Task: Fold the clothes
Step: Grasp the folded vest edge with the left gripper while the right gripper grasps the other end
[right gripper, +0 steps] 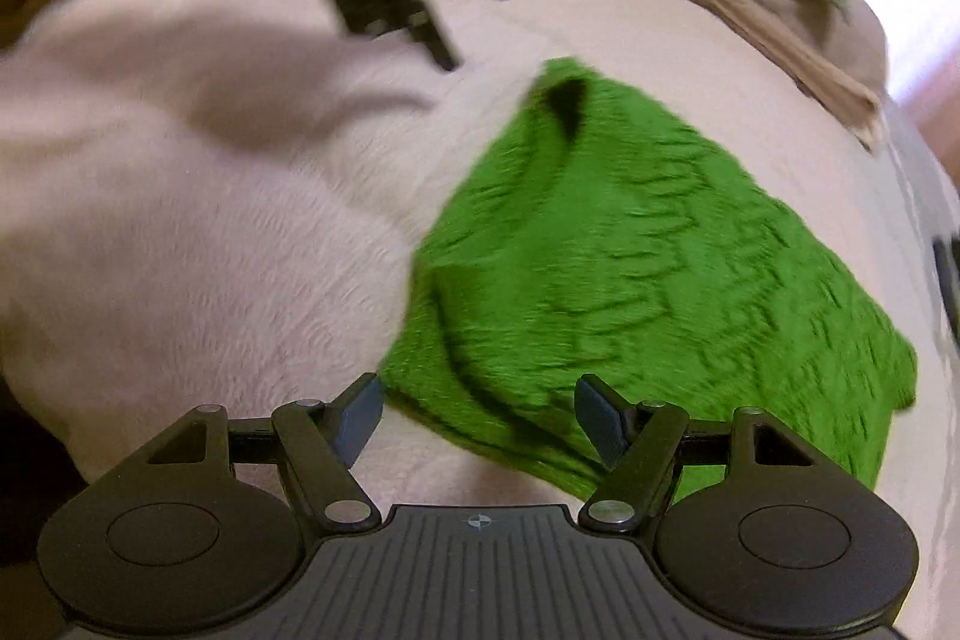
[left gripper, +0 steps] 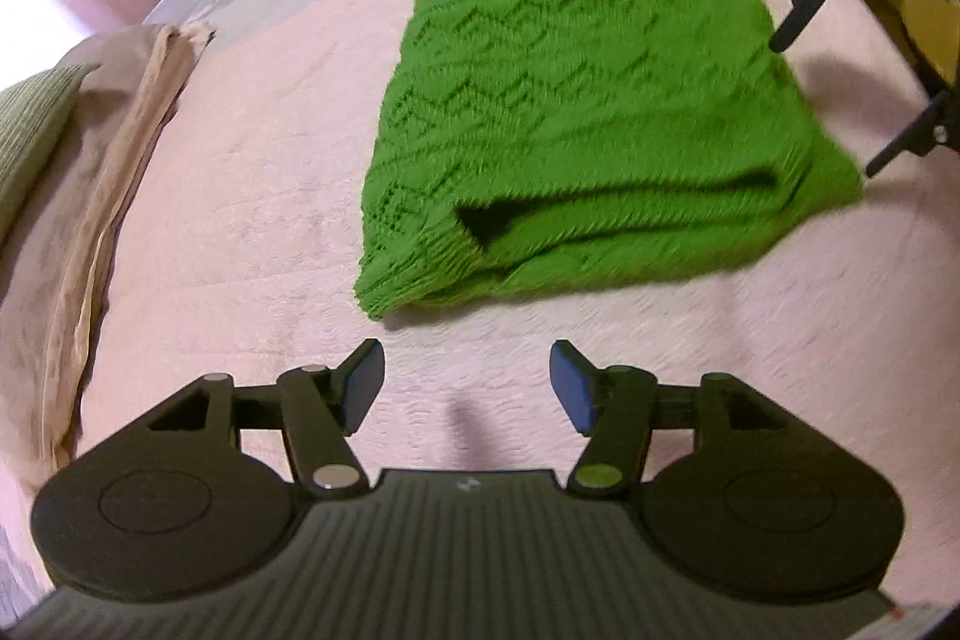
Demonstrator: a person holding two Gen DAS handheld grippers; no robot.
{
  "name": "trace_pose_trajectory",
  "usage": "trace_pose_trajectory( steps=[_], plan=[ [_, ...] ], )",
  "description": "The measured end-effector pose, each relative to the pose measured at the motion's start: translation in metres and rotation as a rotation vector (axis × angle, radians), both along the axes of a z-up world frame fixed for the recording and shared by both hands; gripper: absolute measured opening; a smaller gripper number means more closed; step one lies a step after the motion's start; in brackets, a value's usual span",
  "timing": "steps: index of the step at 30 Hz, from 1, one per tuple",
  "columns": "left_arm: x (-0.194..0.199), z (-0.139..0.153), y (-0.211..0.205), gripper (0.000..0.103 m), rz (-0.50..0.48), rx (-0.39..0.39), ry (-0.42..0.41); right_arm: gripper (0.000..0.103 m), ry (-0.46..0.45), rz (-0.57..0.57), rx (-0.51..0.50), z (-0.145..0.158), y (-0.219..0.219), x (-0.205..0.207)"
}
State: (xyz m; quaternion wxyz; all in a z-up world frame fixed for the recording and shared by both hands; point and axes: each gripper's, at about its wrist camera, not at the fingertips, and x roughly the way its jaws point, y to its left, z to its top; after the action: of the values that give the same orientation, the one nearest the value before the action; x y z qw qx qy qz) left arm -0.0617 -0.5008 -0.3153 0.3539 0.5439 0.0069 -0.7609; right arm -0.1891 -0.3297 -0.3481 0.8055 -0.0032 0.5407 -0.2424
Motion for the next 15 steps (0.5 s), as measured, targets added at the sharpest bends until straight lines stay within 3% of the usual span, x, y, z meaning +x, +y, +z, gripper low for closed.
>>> trace_pose_trajectory(
  steps=[4,8,13,14,15],
  plan=[
    [0.007,-0.02,-0.006,0.066,-0.067,-0.029,-0.006,0.068,0.052,0.06,-0.077,-0.024,0.01,0.015],
    [0.013,-0.038,-0.005,0.073,-0.149,-0.042,-0.025,0.068,0.064,0.023,-0.109,-0.025,0.011,0.026],
    [0.011,-0.044,-0.008,0.077,-0.25,-0.139,-0.051,0.068,0.101,0.053,-0.208,-0.037,0.013,0.031],
    [0.01,-0.047,-0.01,0.077,-0.284,-0.163,-0.067,0.067,0.106,0.046,-0.218,-0.037,0.01,0.031],
    [0.009,-0.05,-0.011,0.077,-0.322,-0.185,-0.086,0.058,0.107,0.034,-0.219,-0.036,0.007,0.031]
  ],
)
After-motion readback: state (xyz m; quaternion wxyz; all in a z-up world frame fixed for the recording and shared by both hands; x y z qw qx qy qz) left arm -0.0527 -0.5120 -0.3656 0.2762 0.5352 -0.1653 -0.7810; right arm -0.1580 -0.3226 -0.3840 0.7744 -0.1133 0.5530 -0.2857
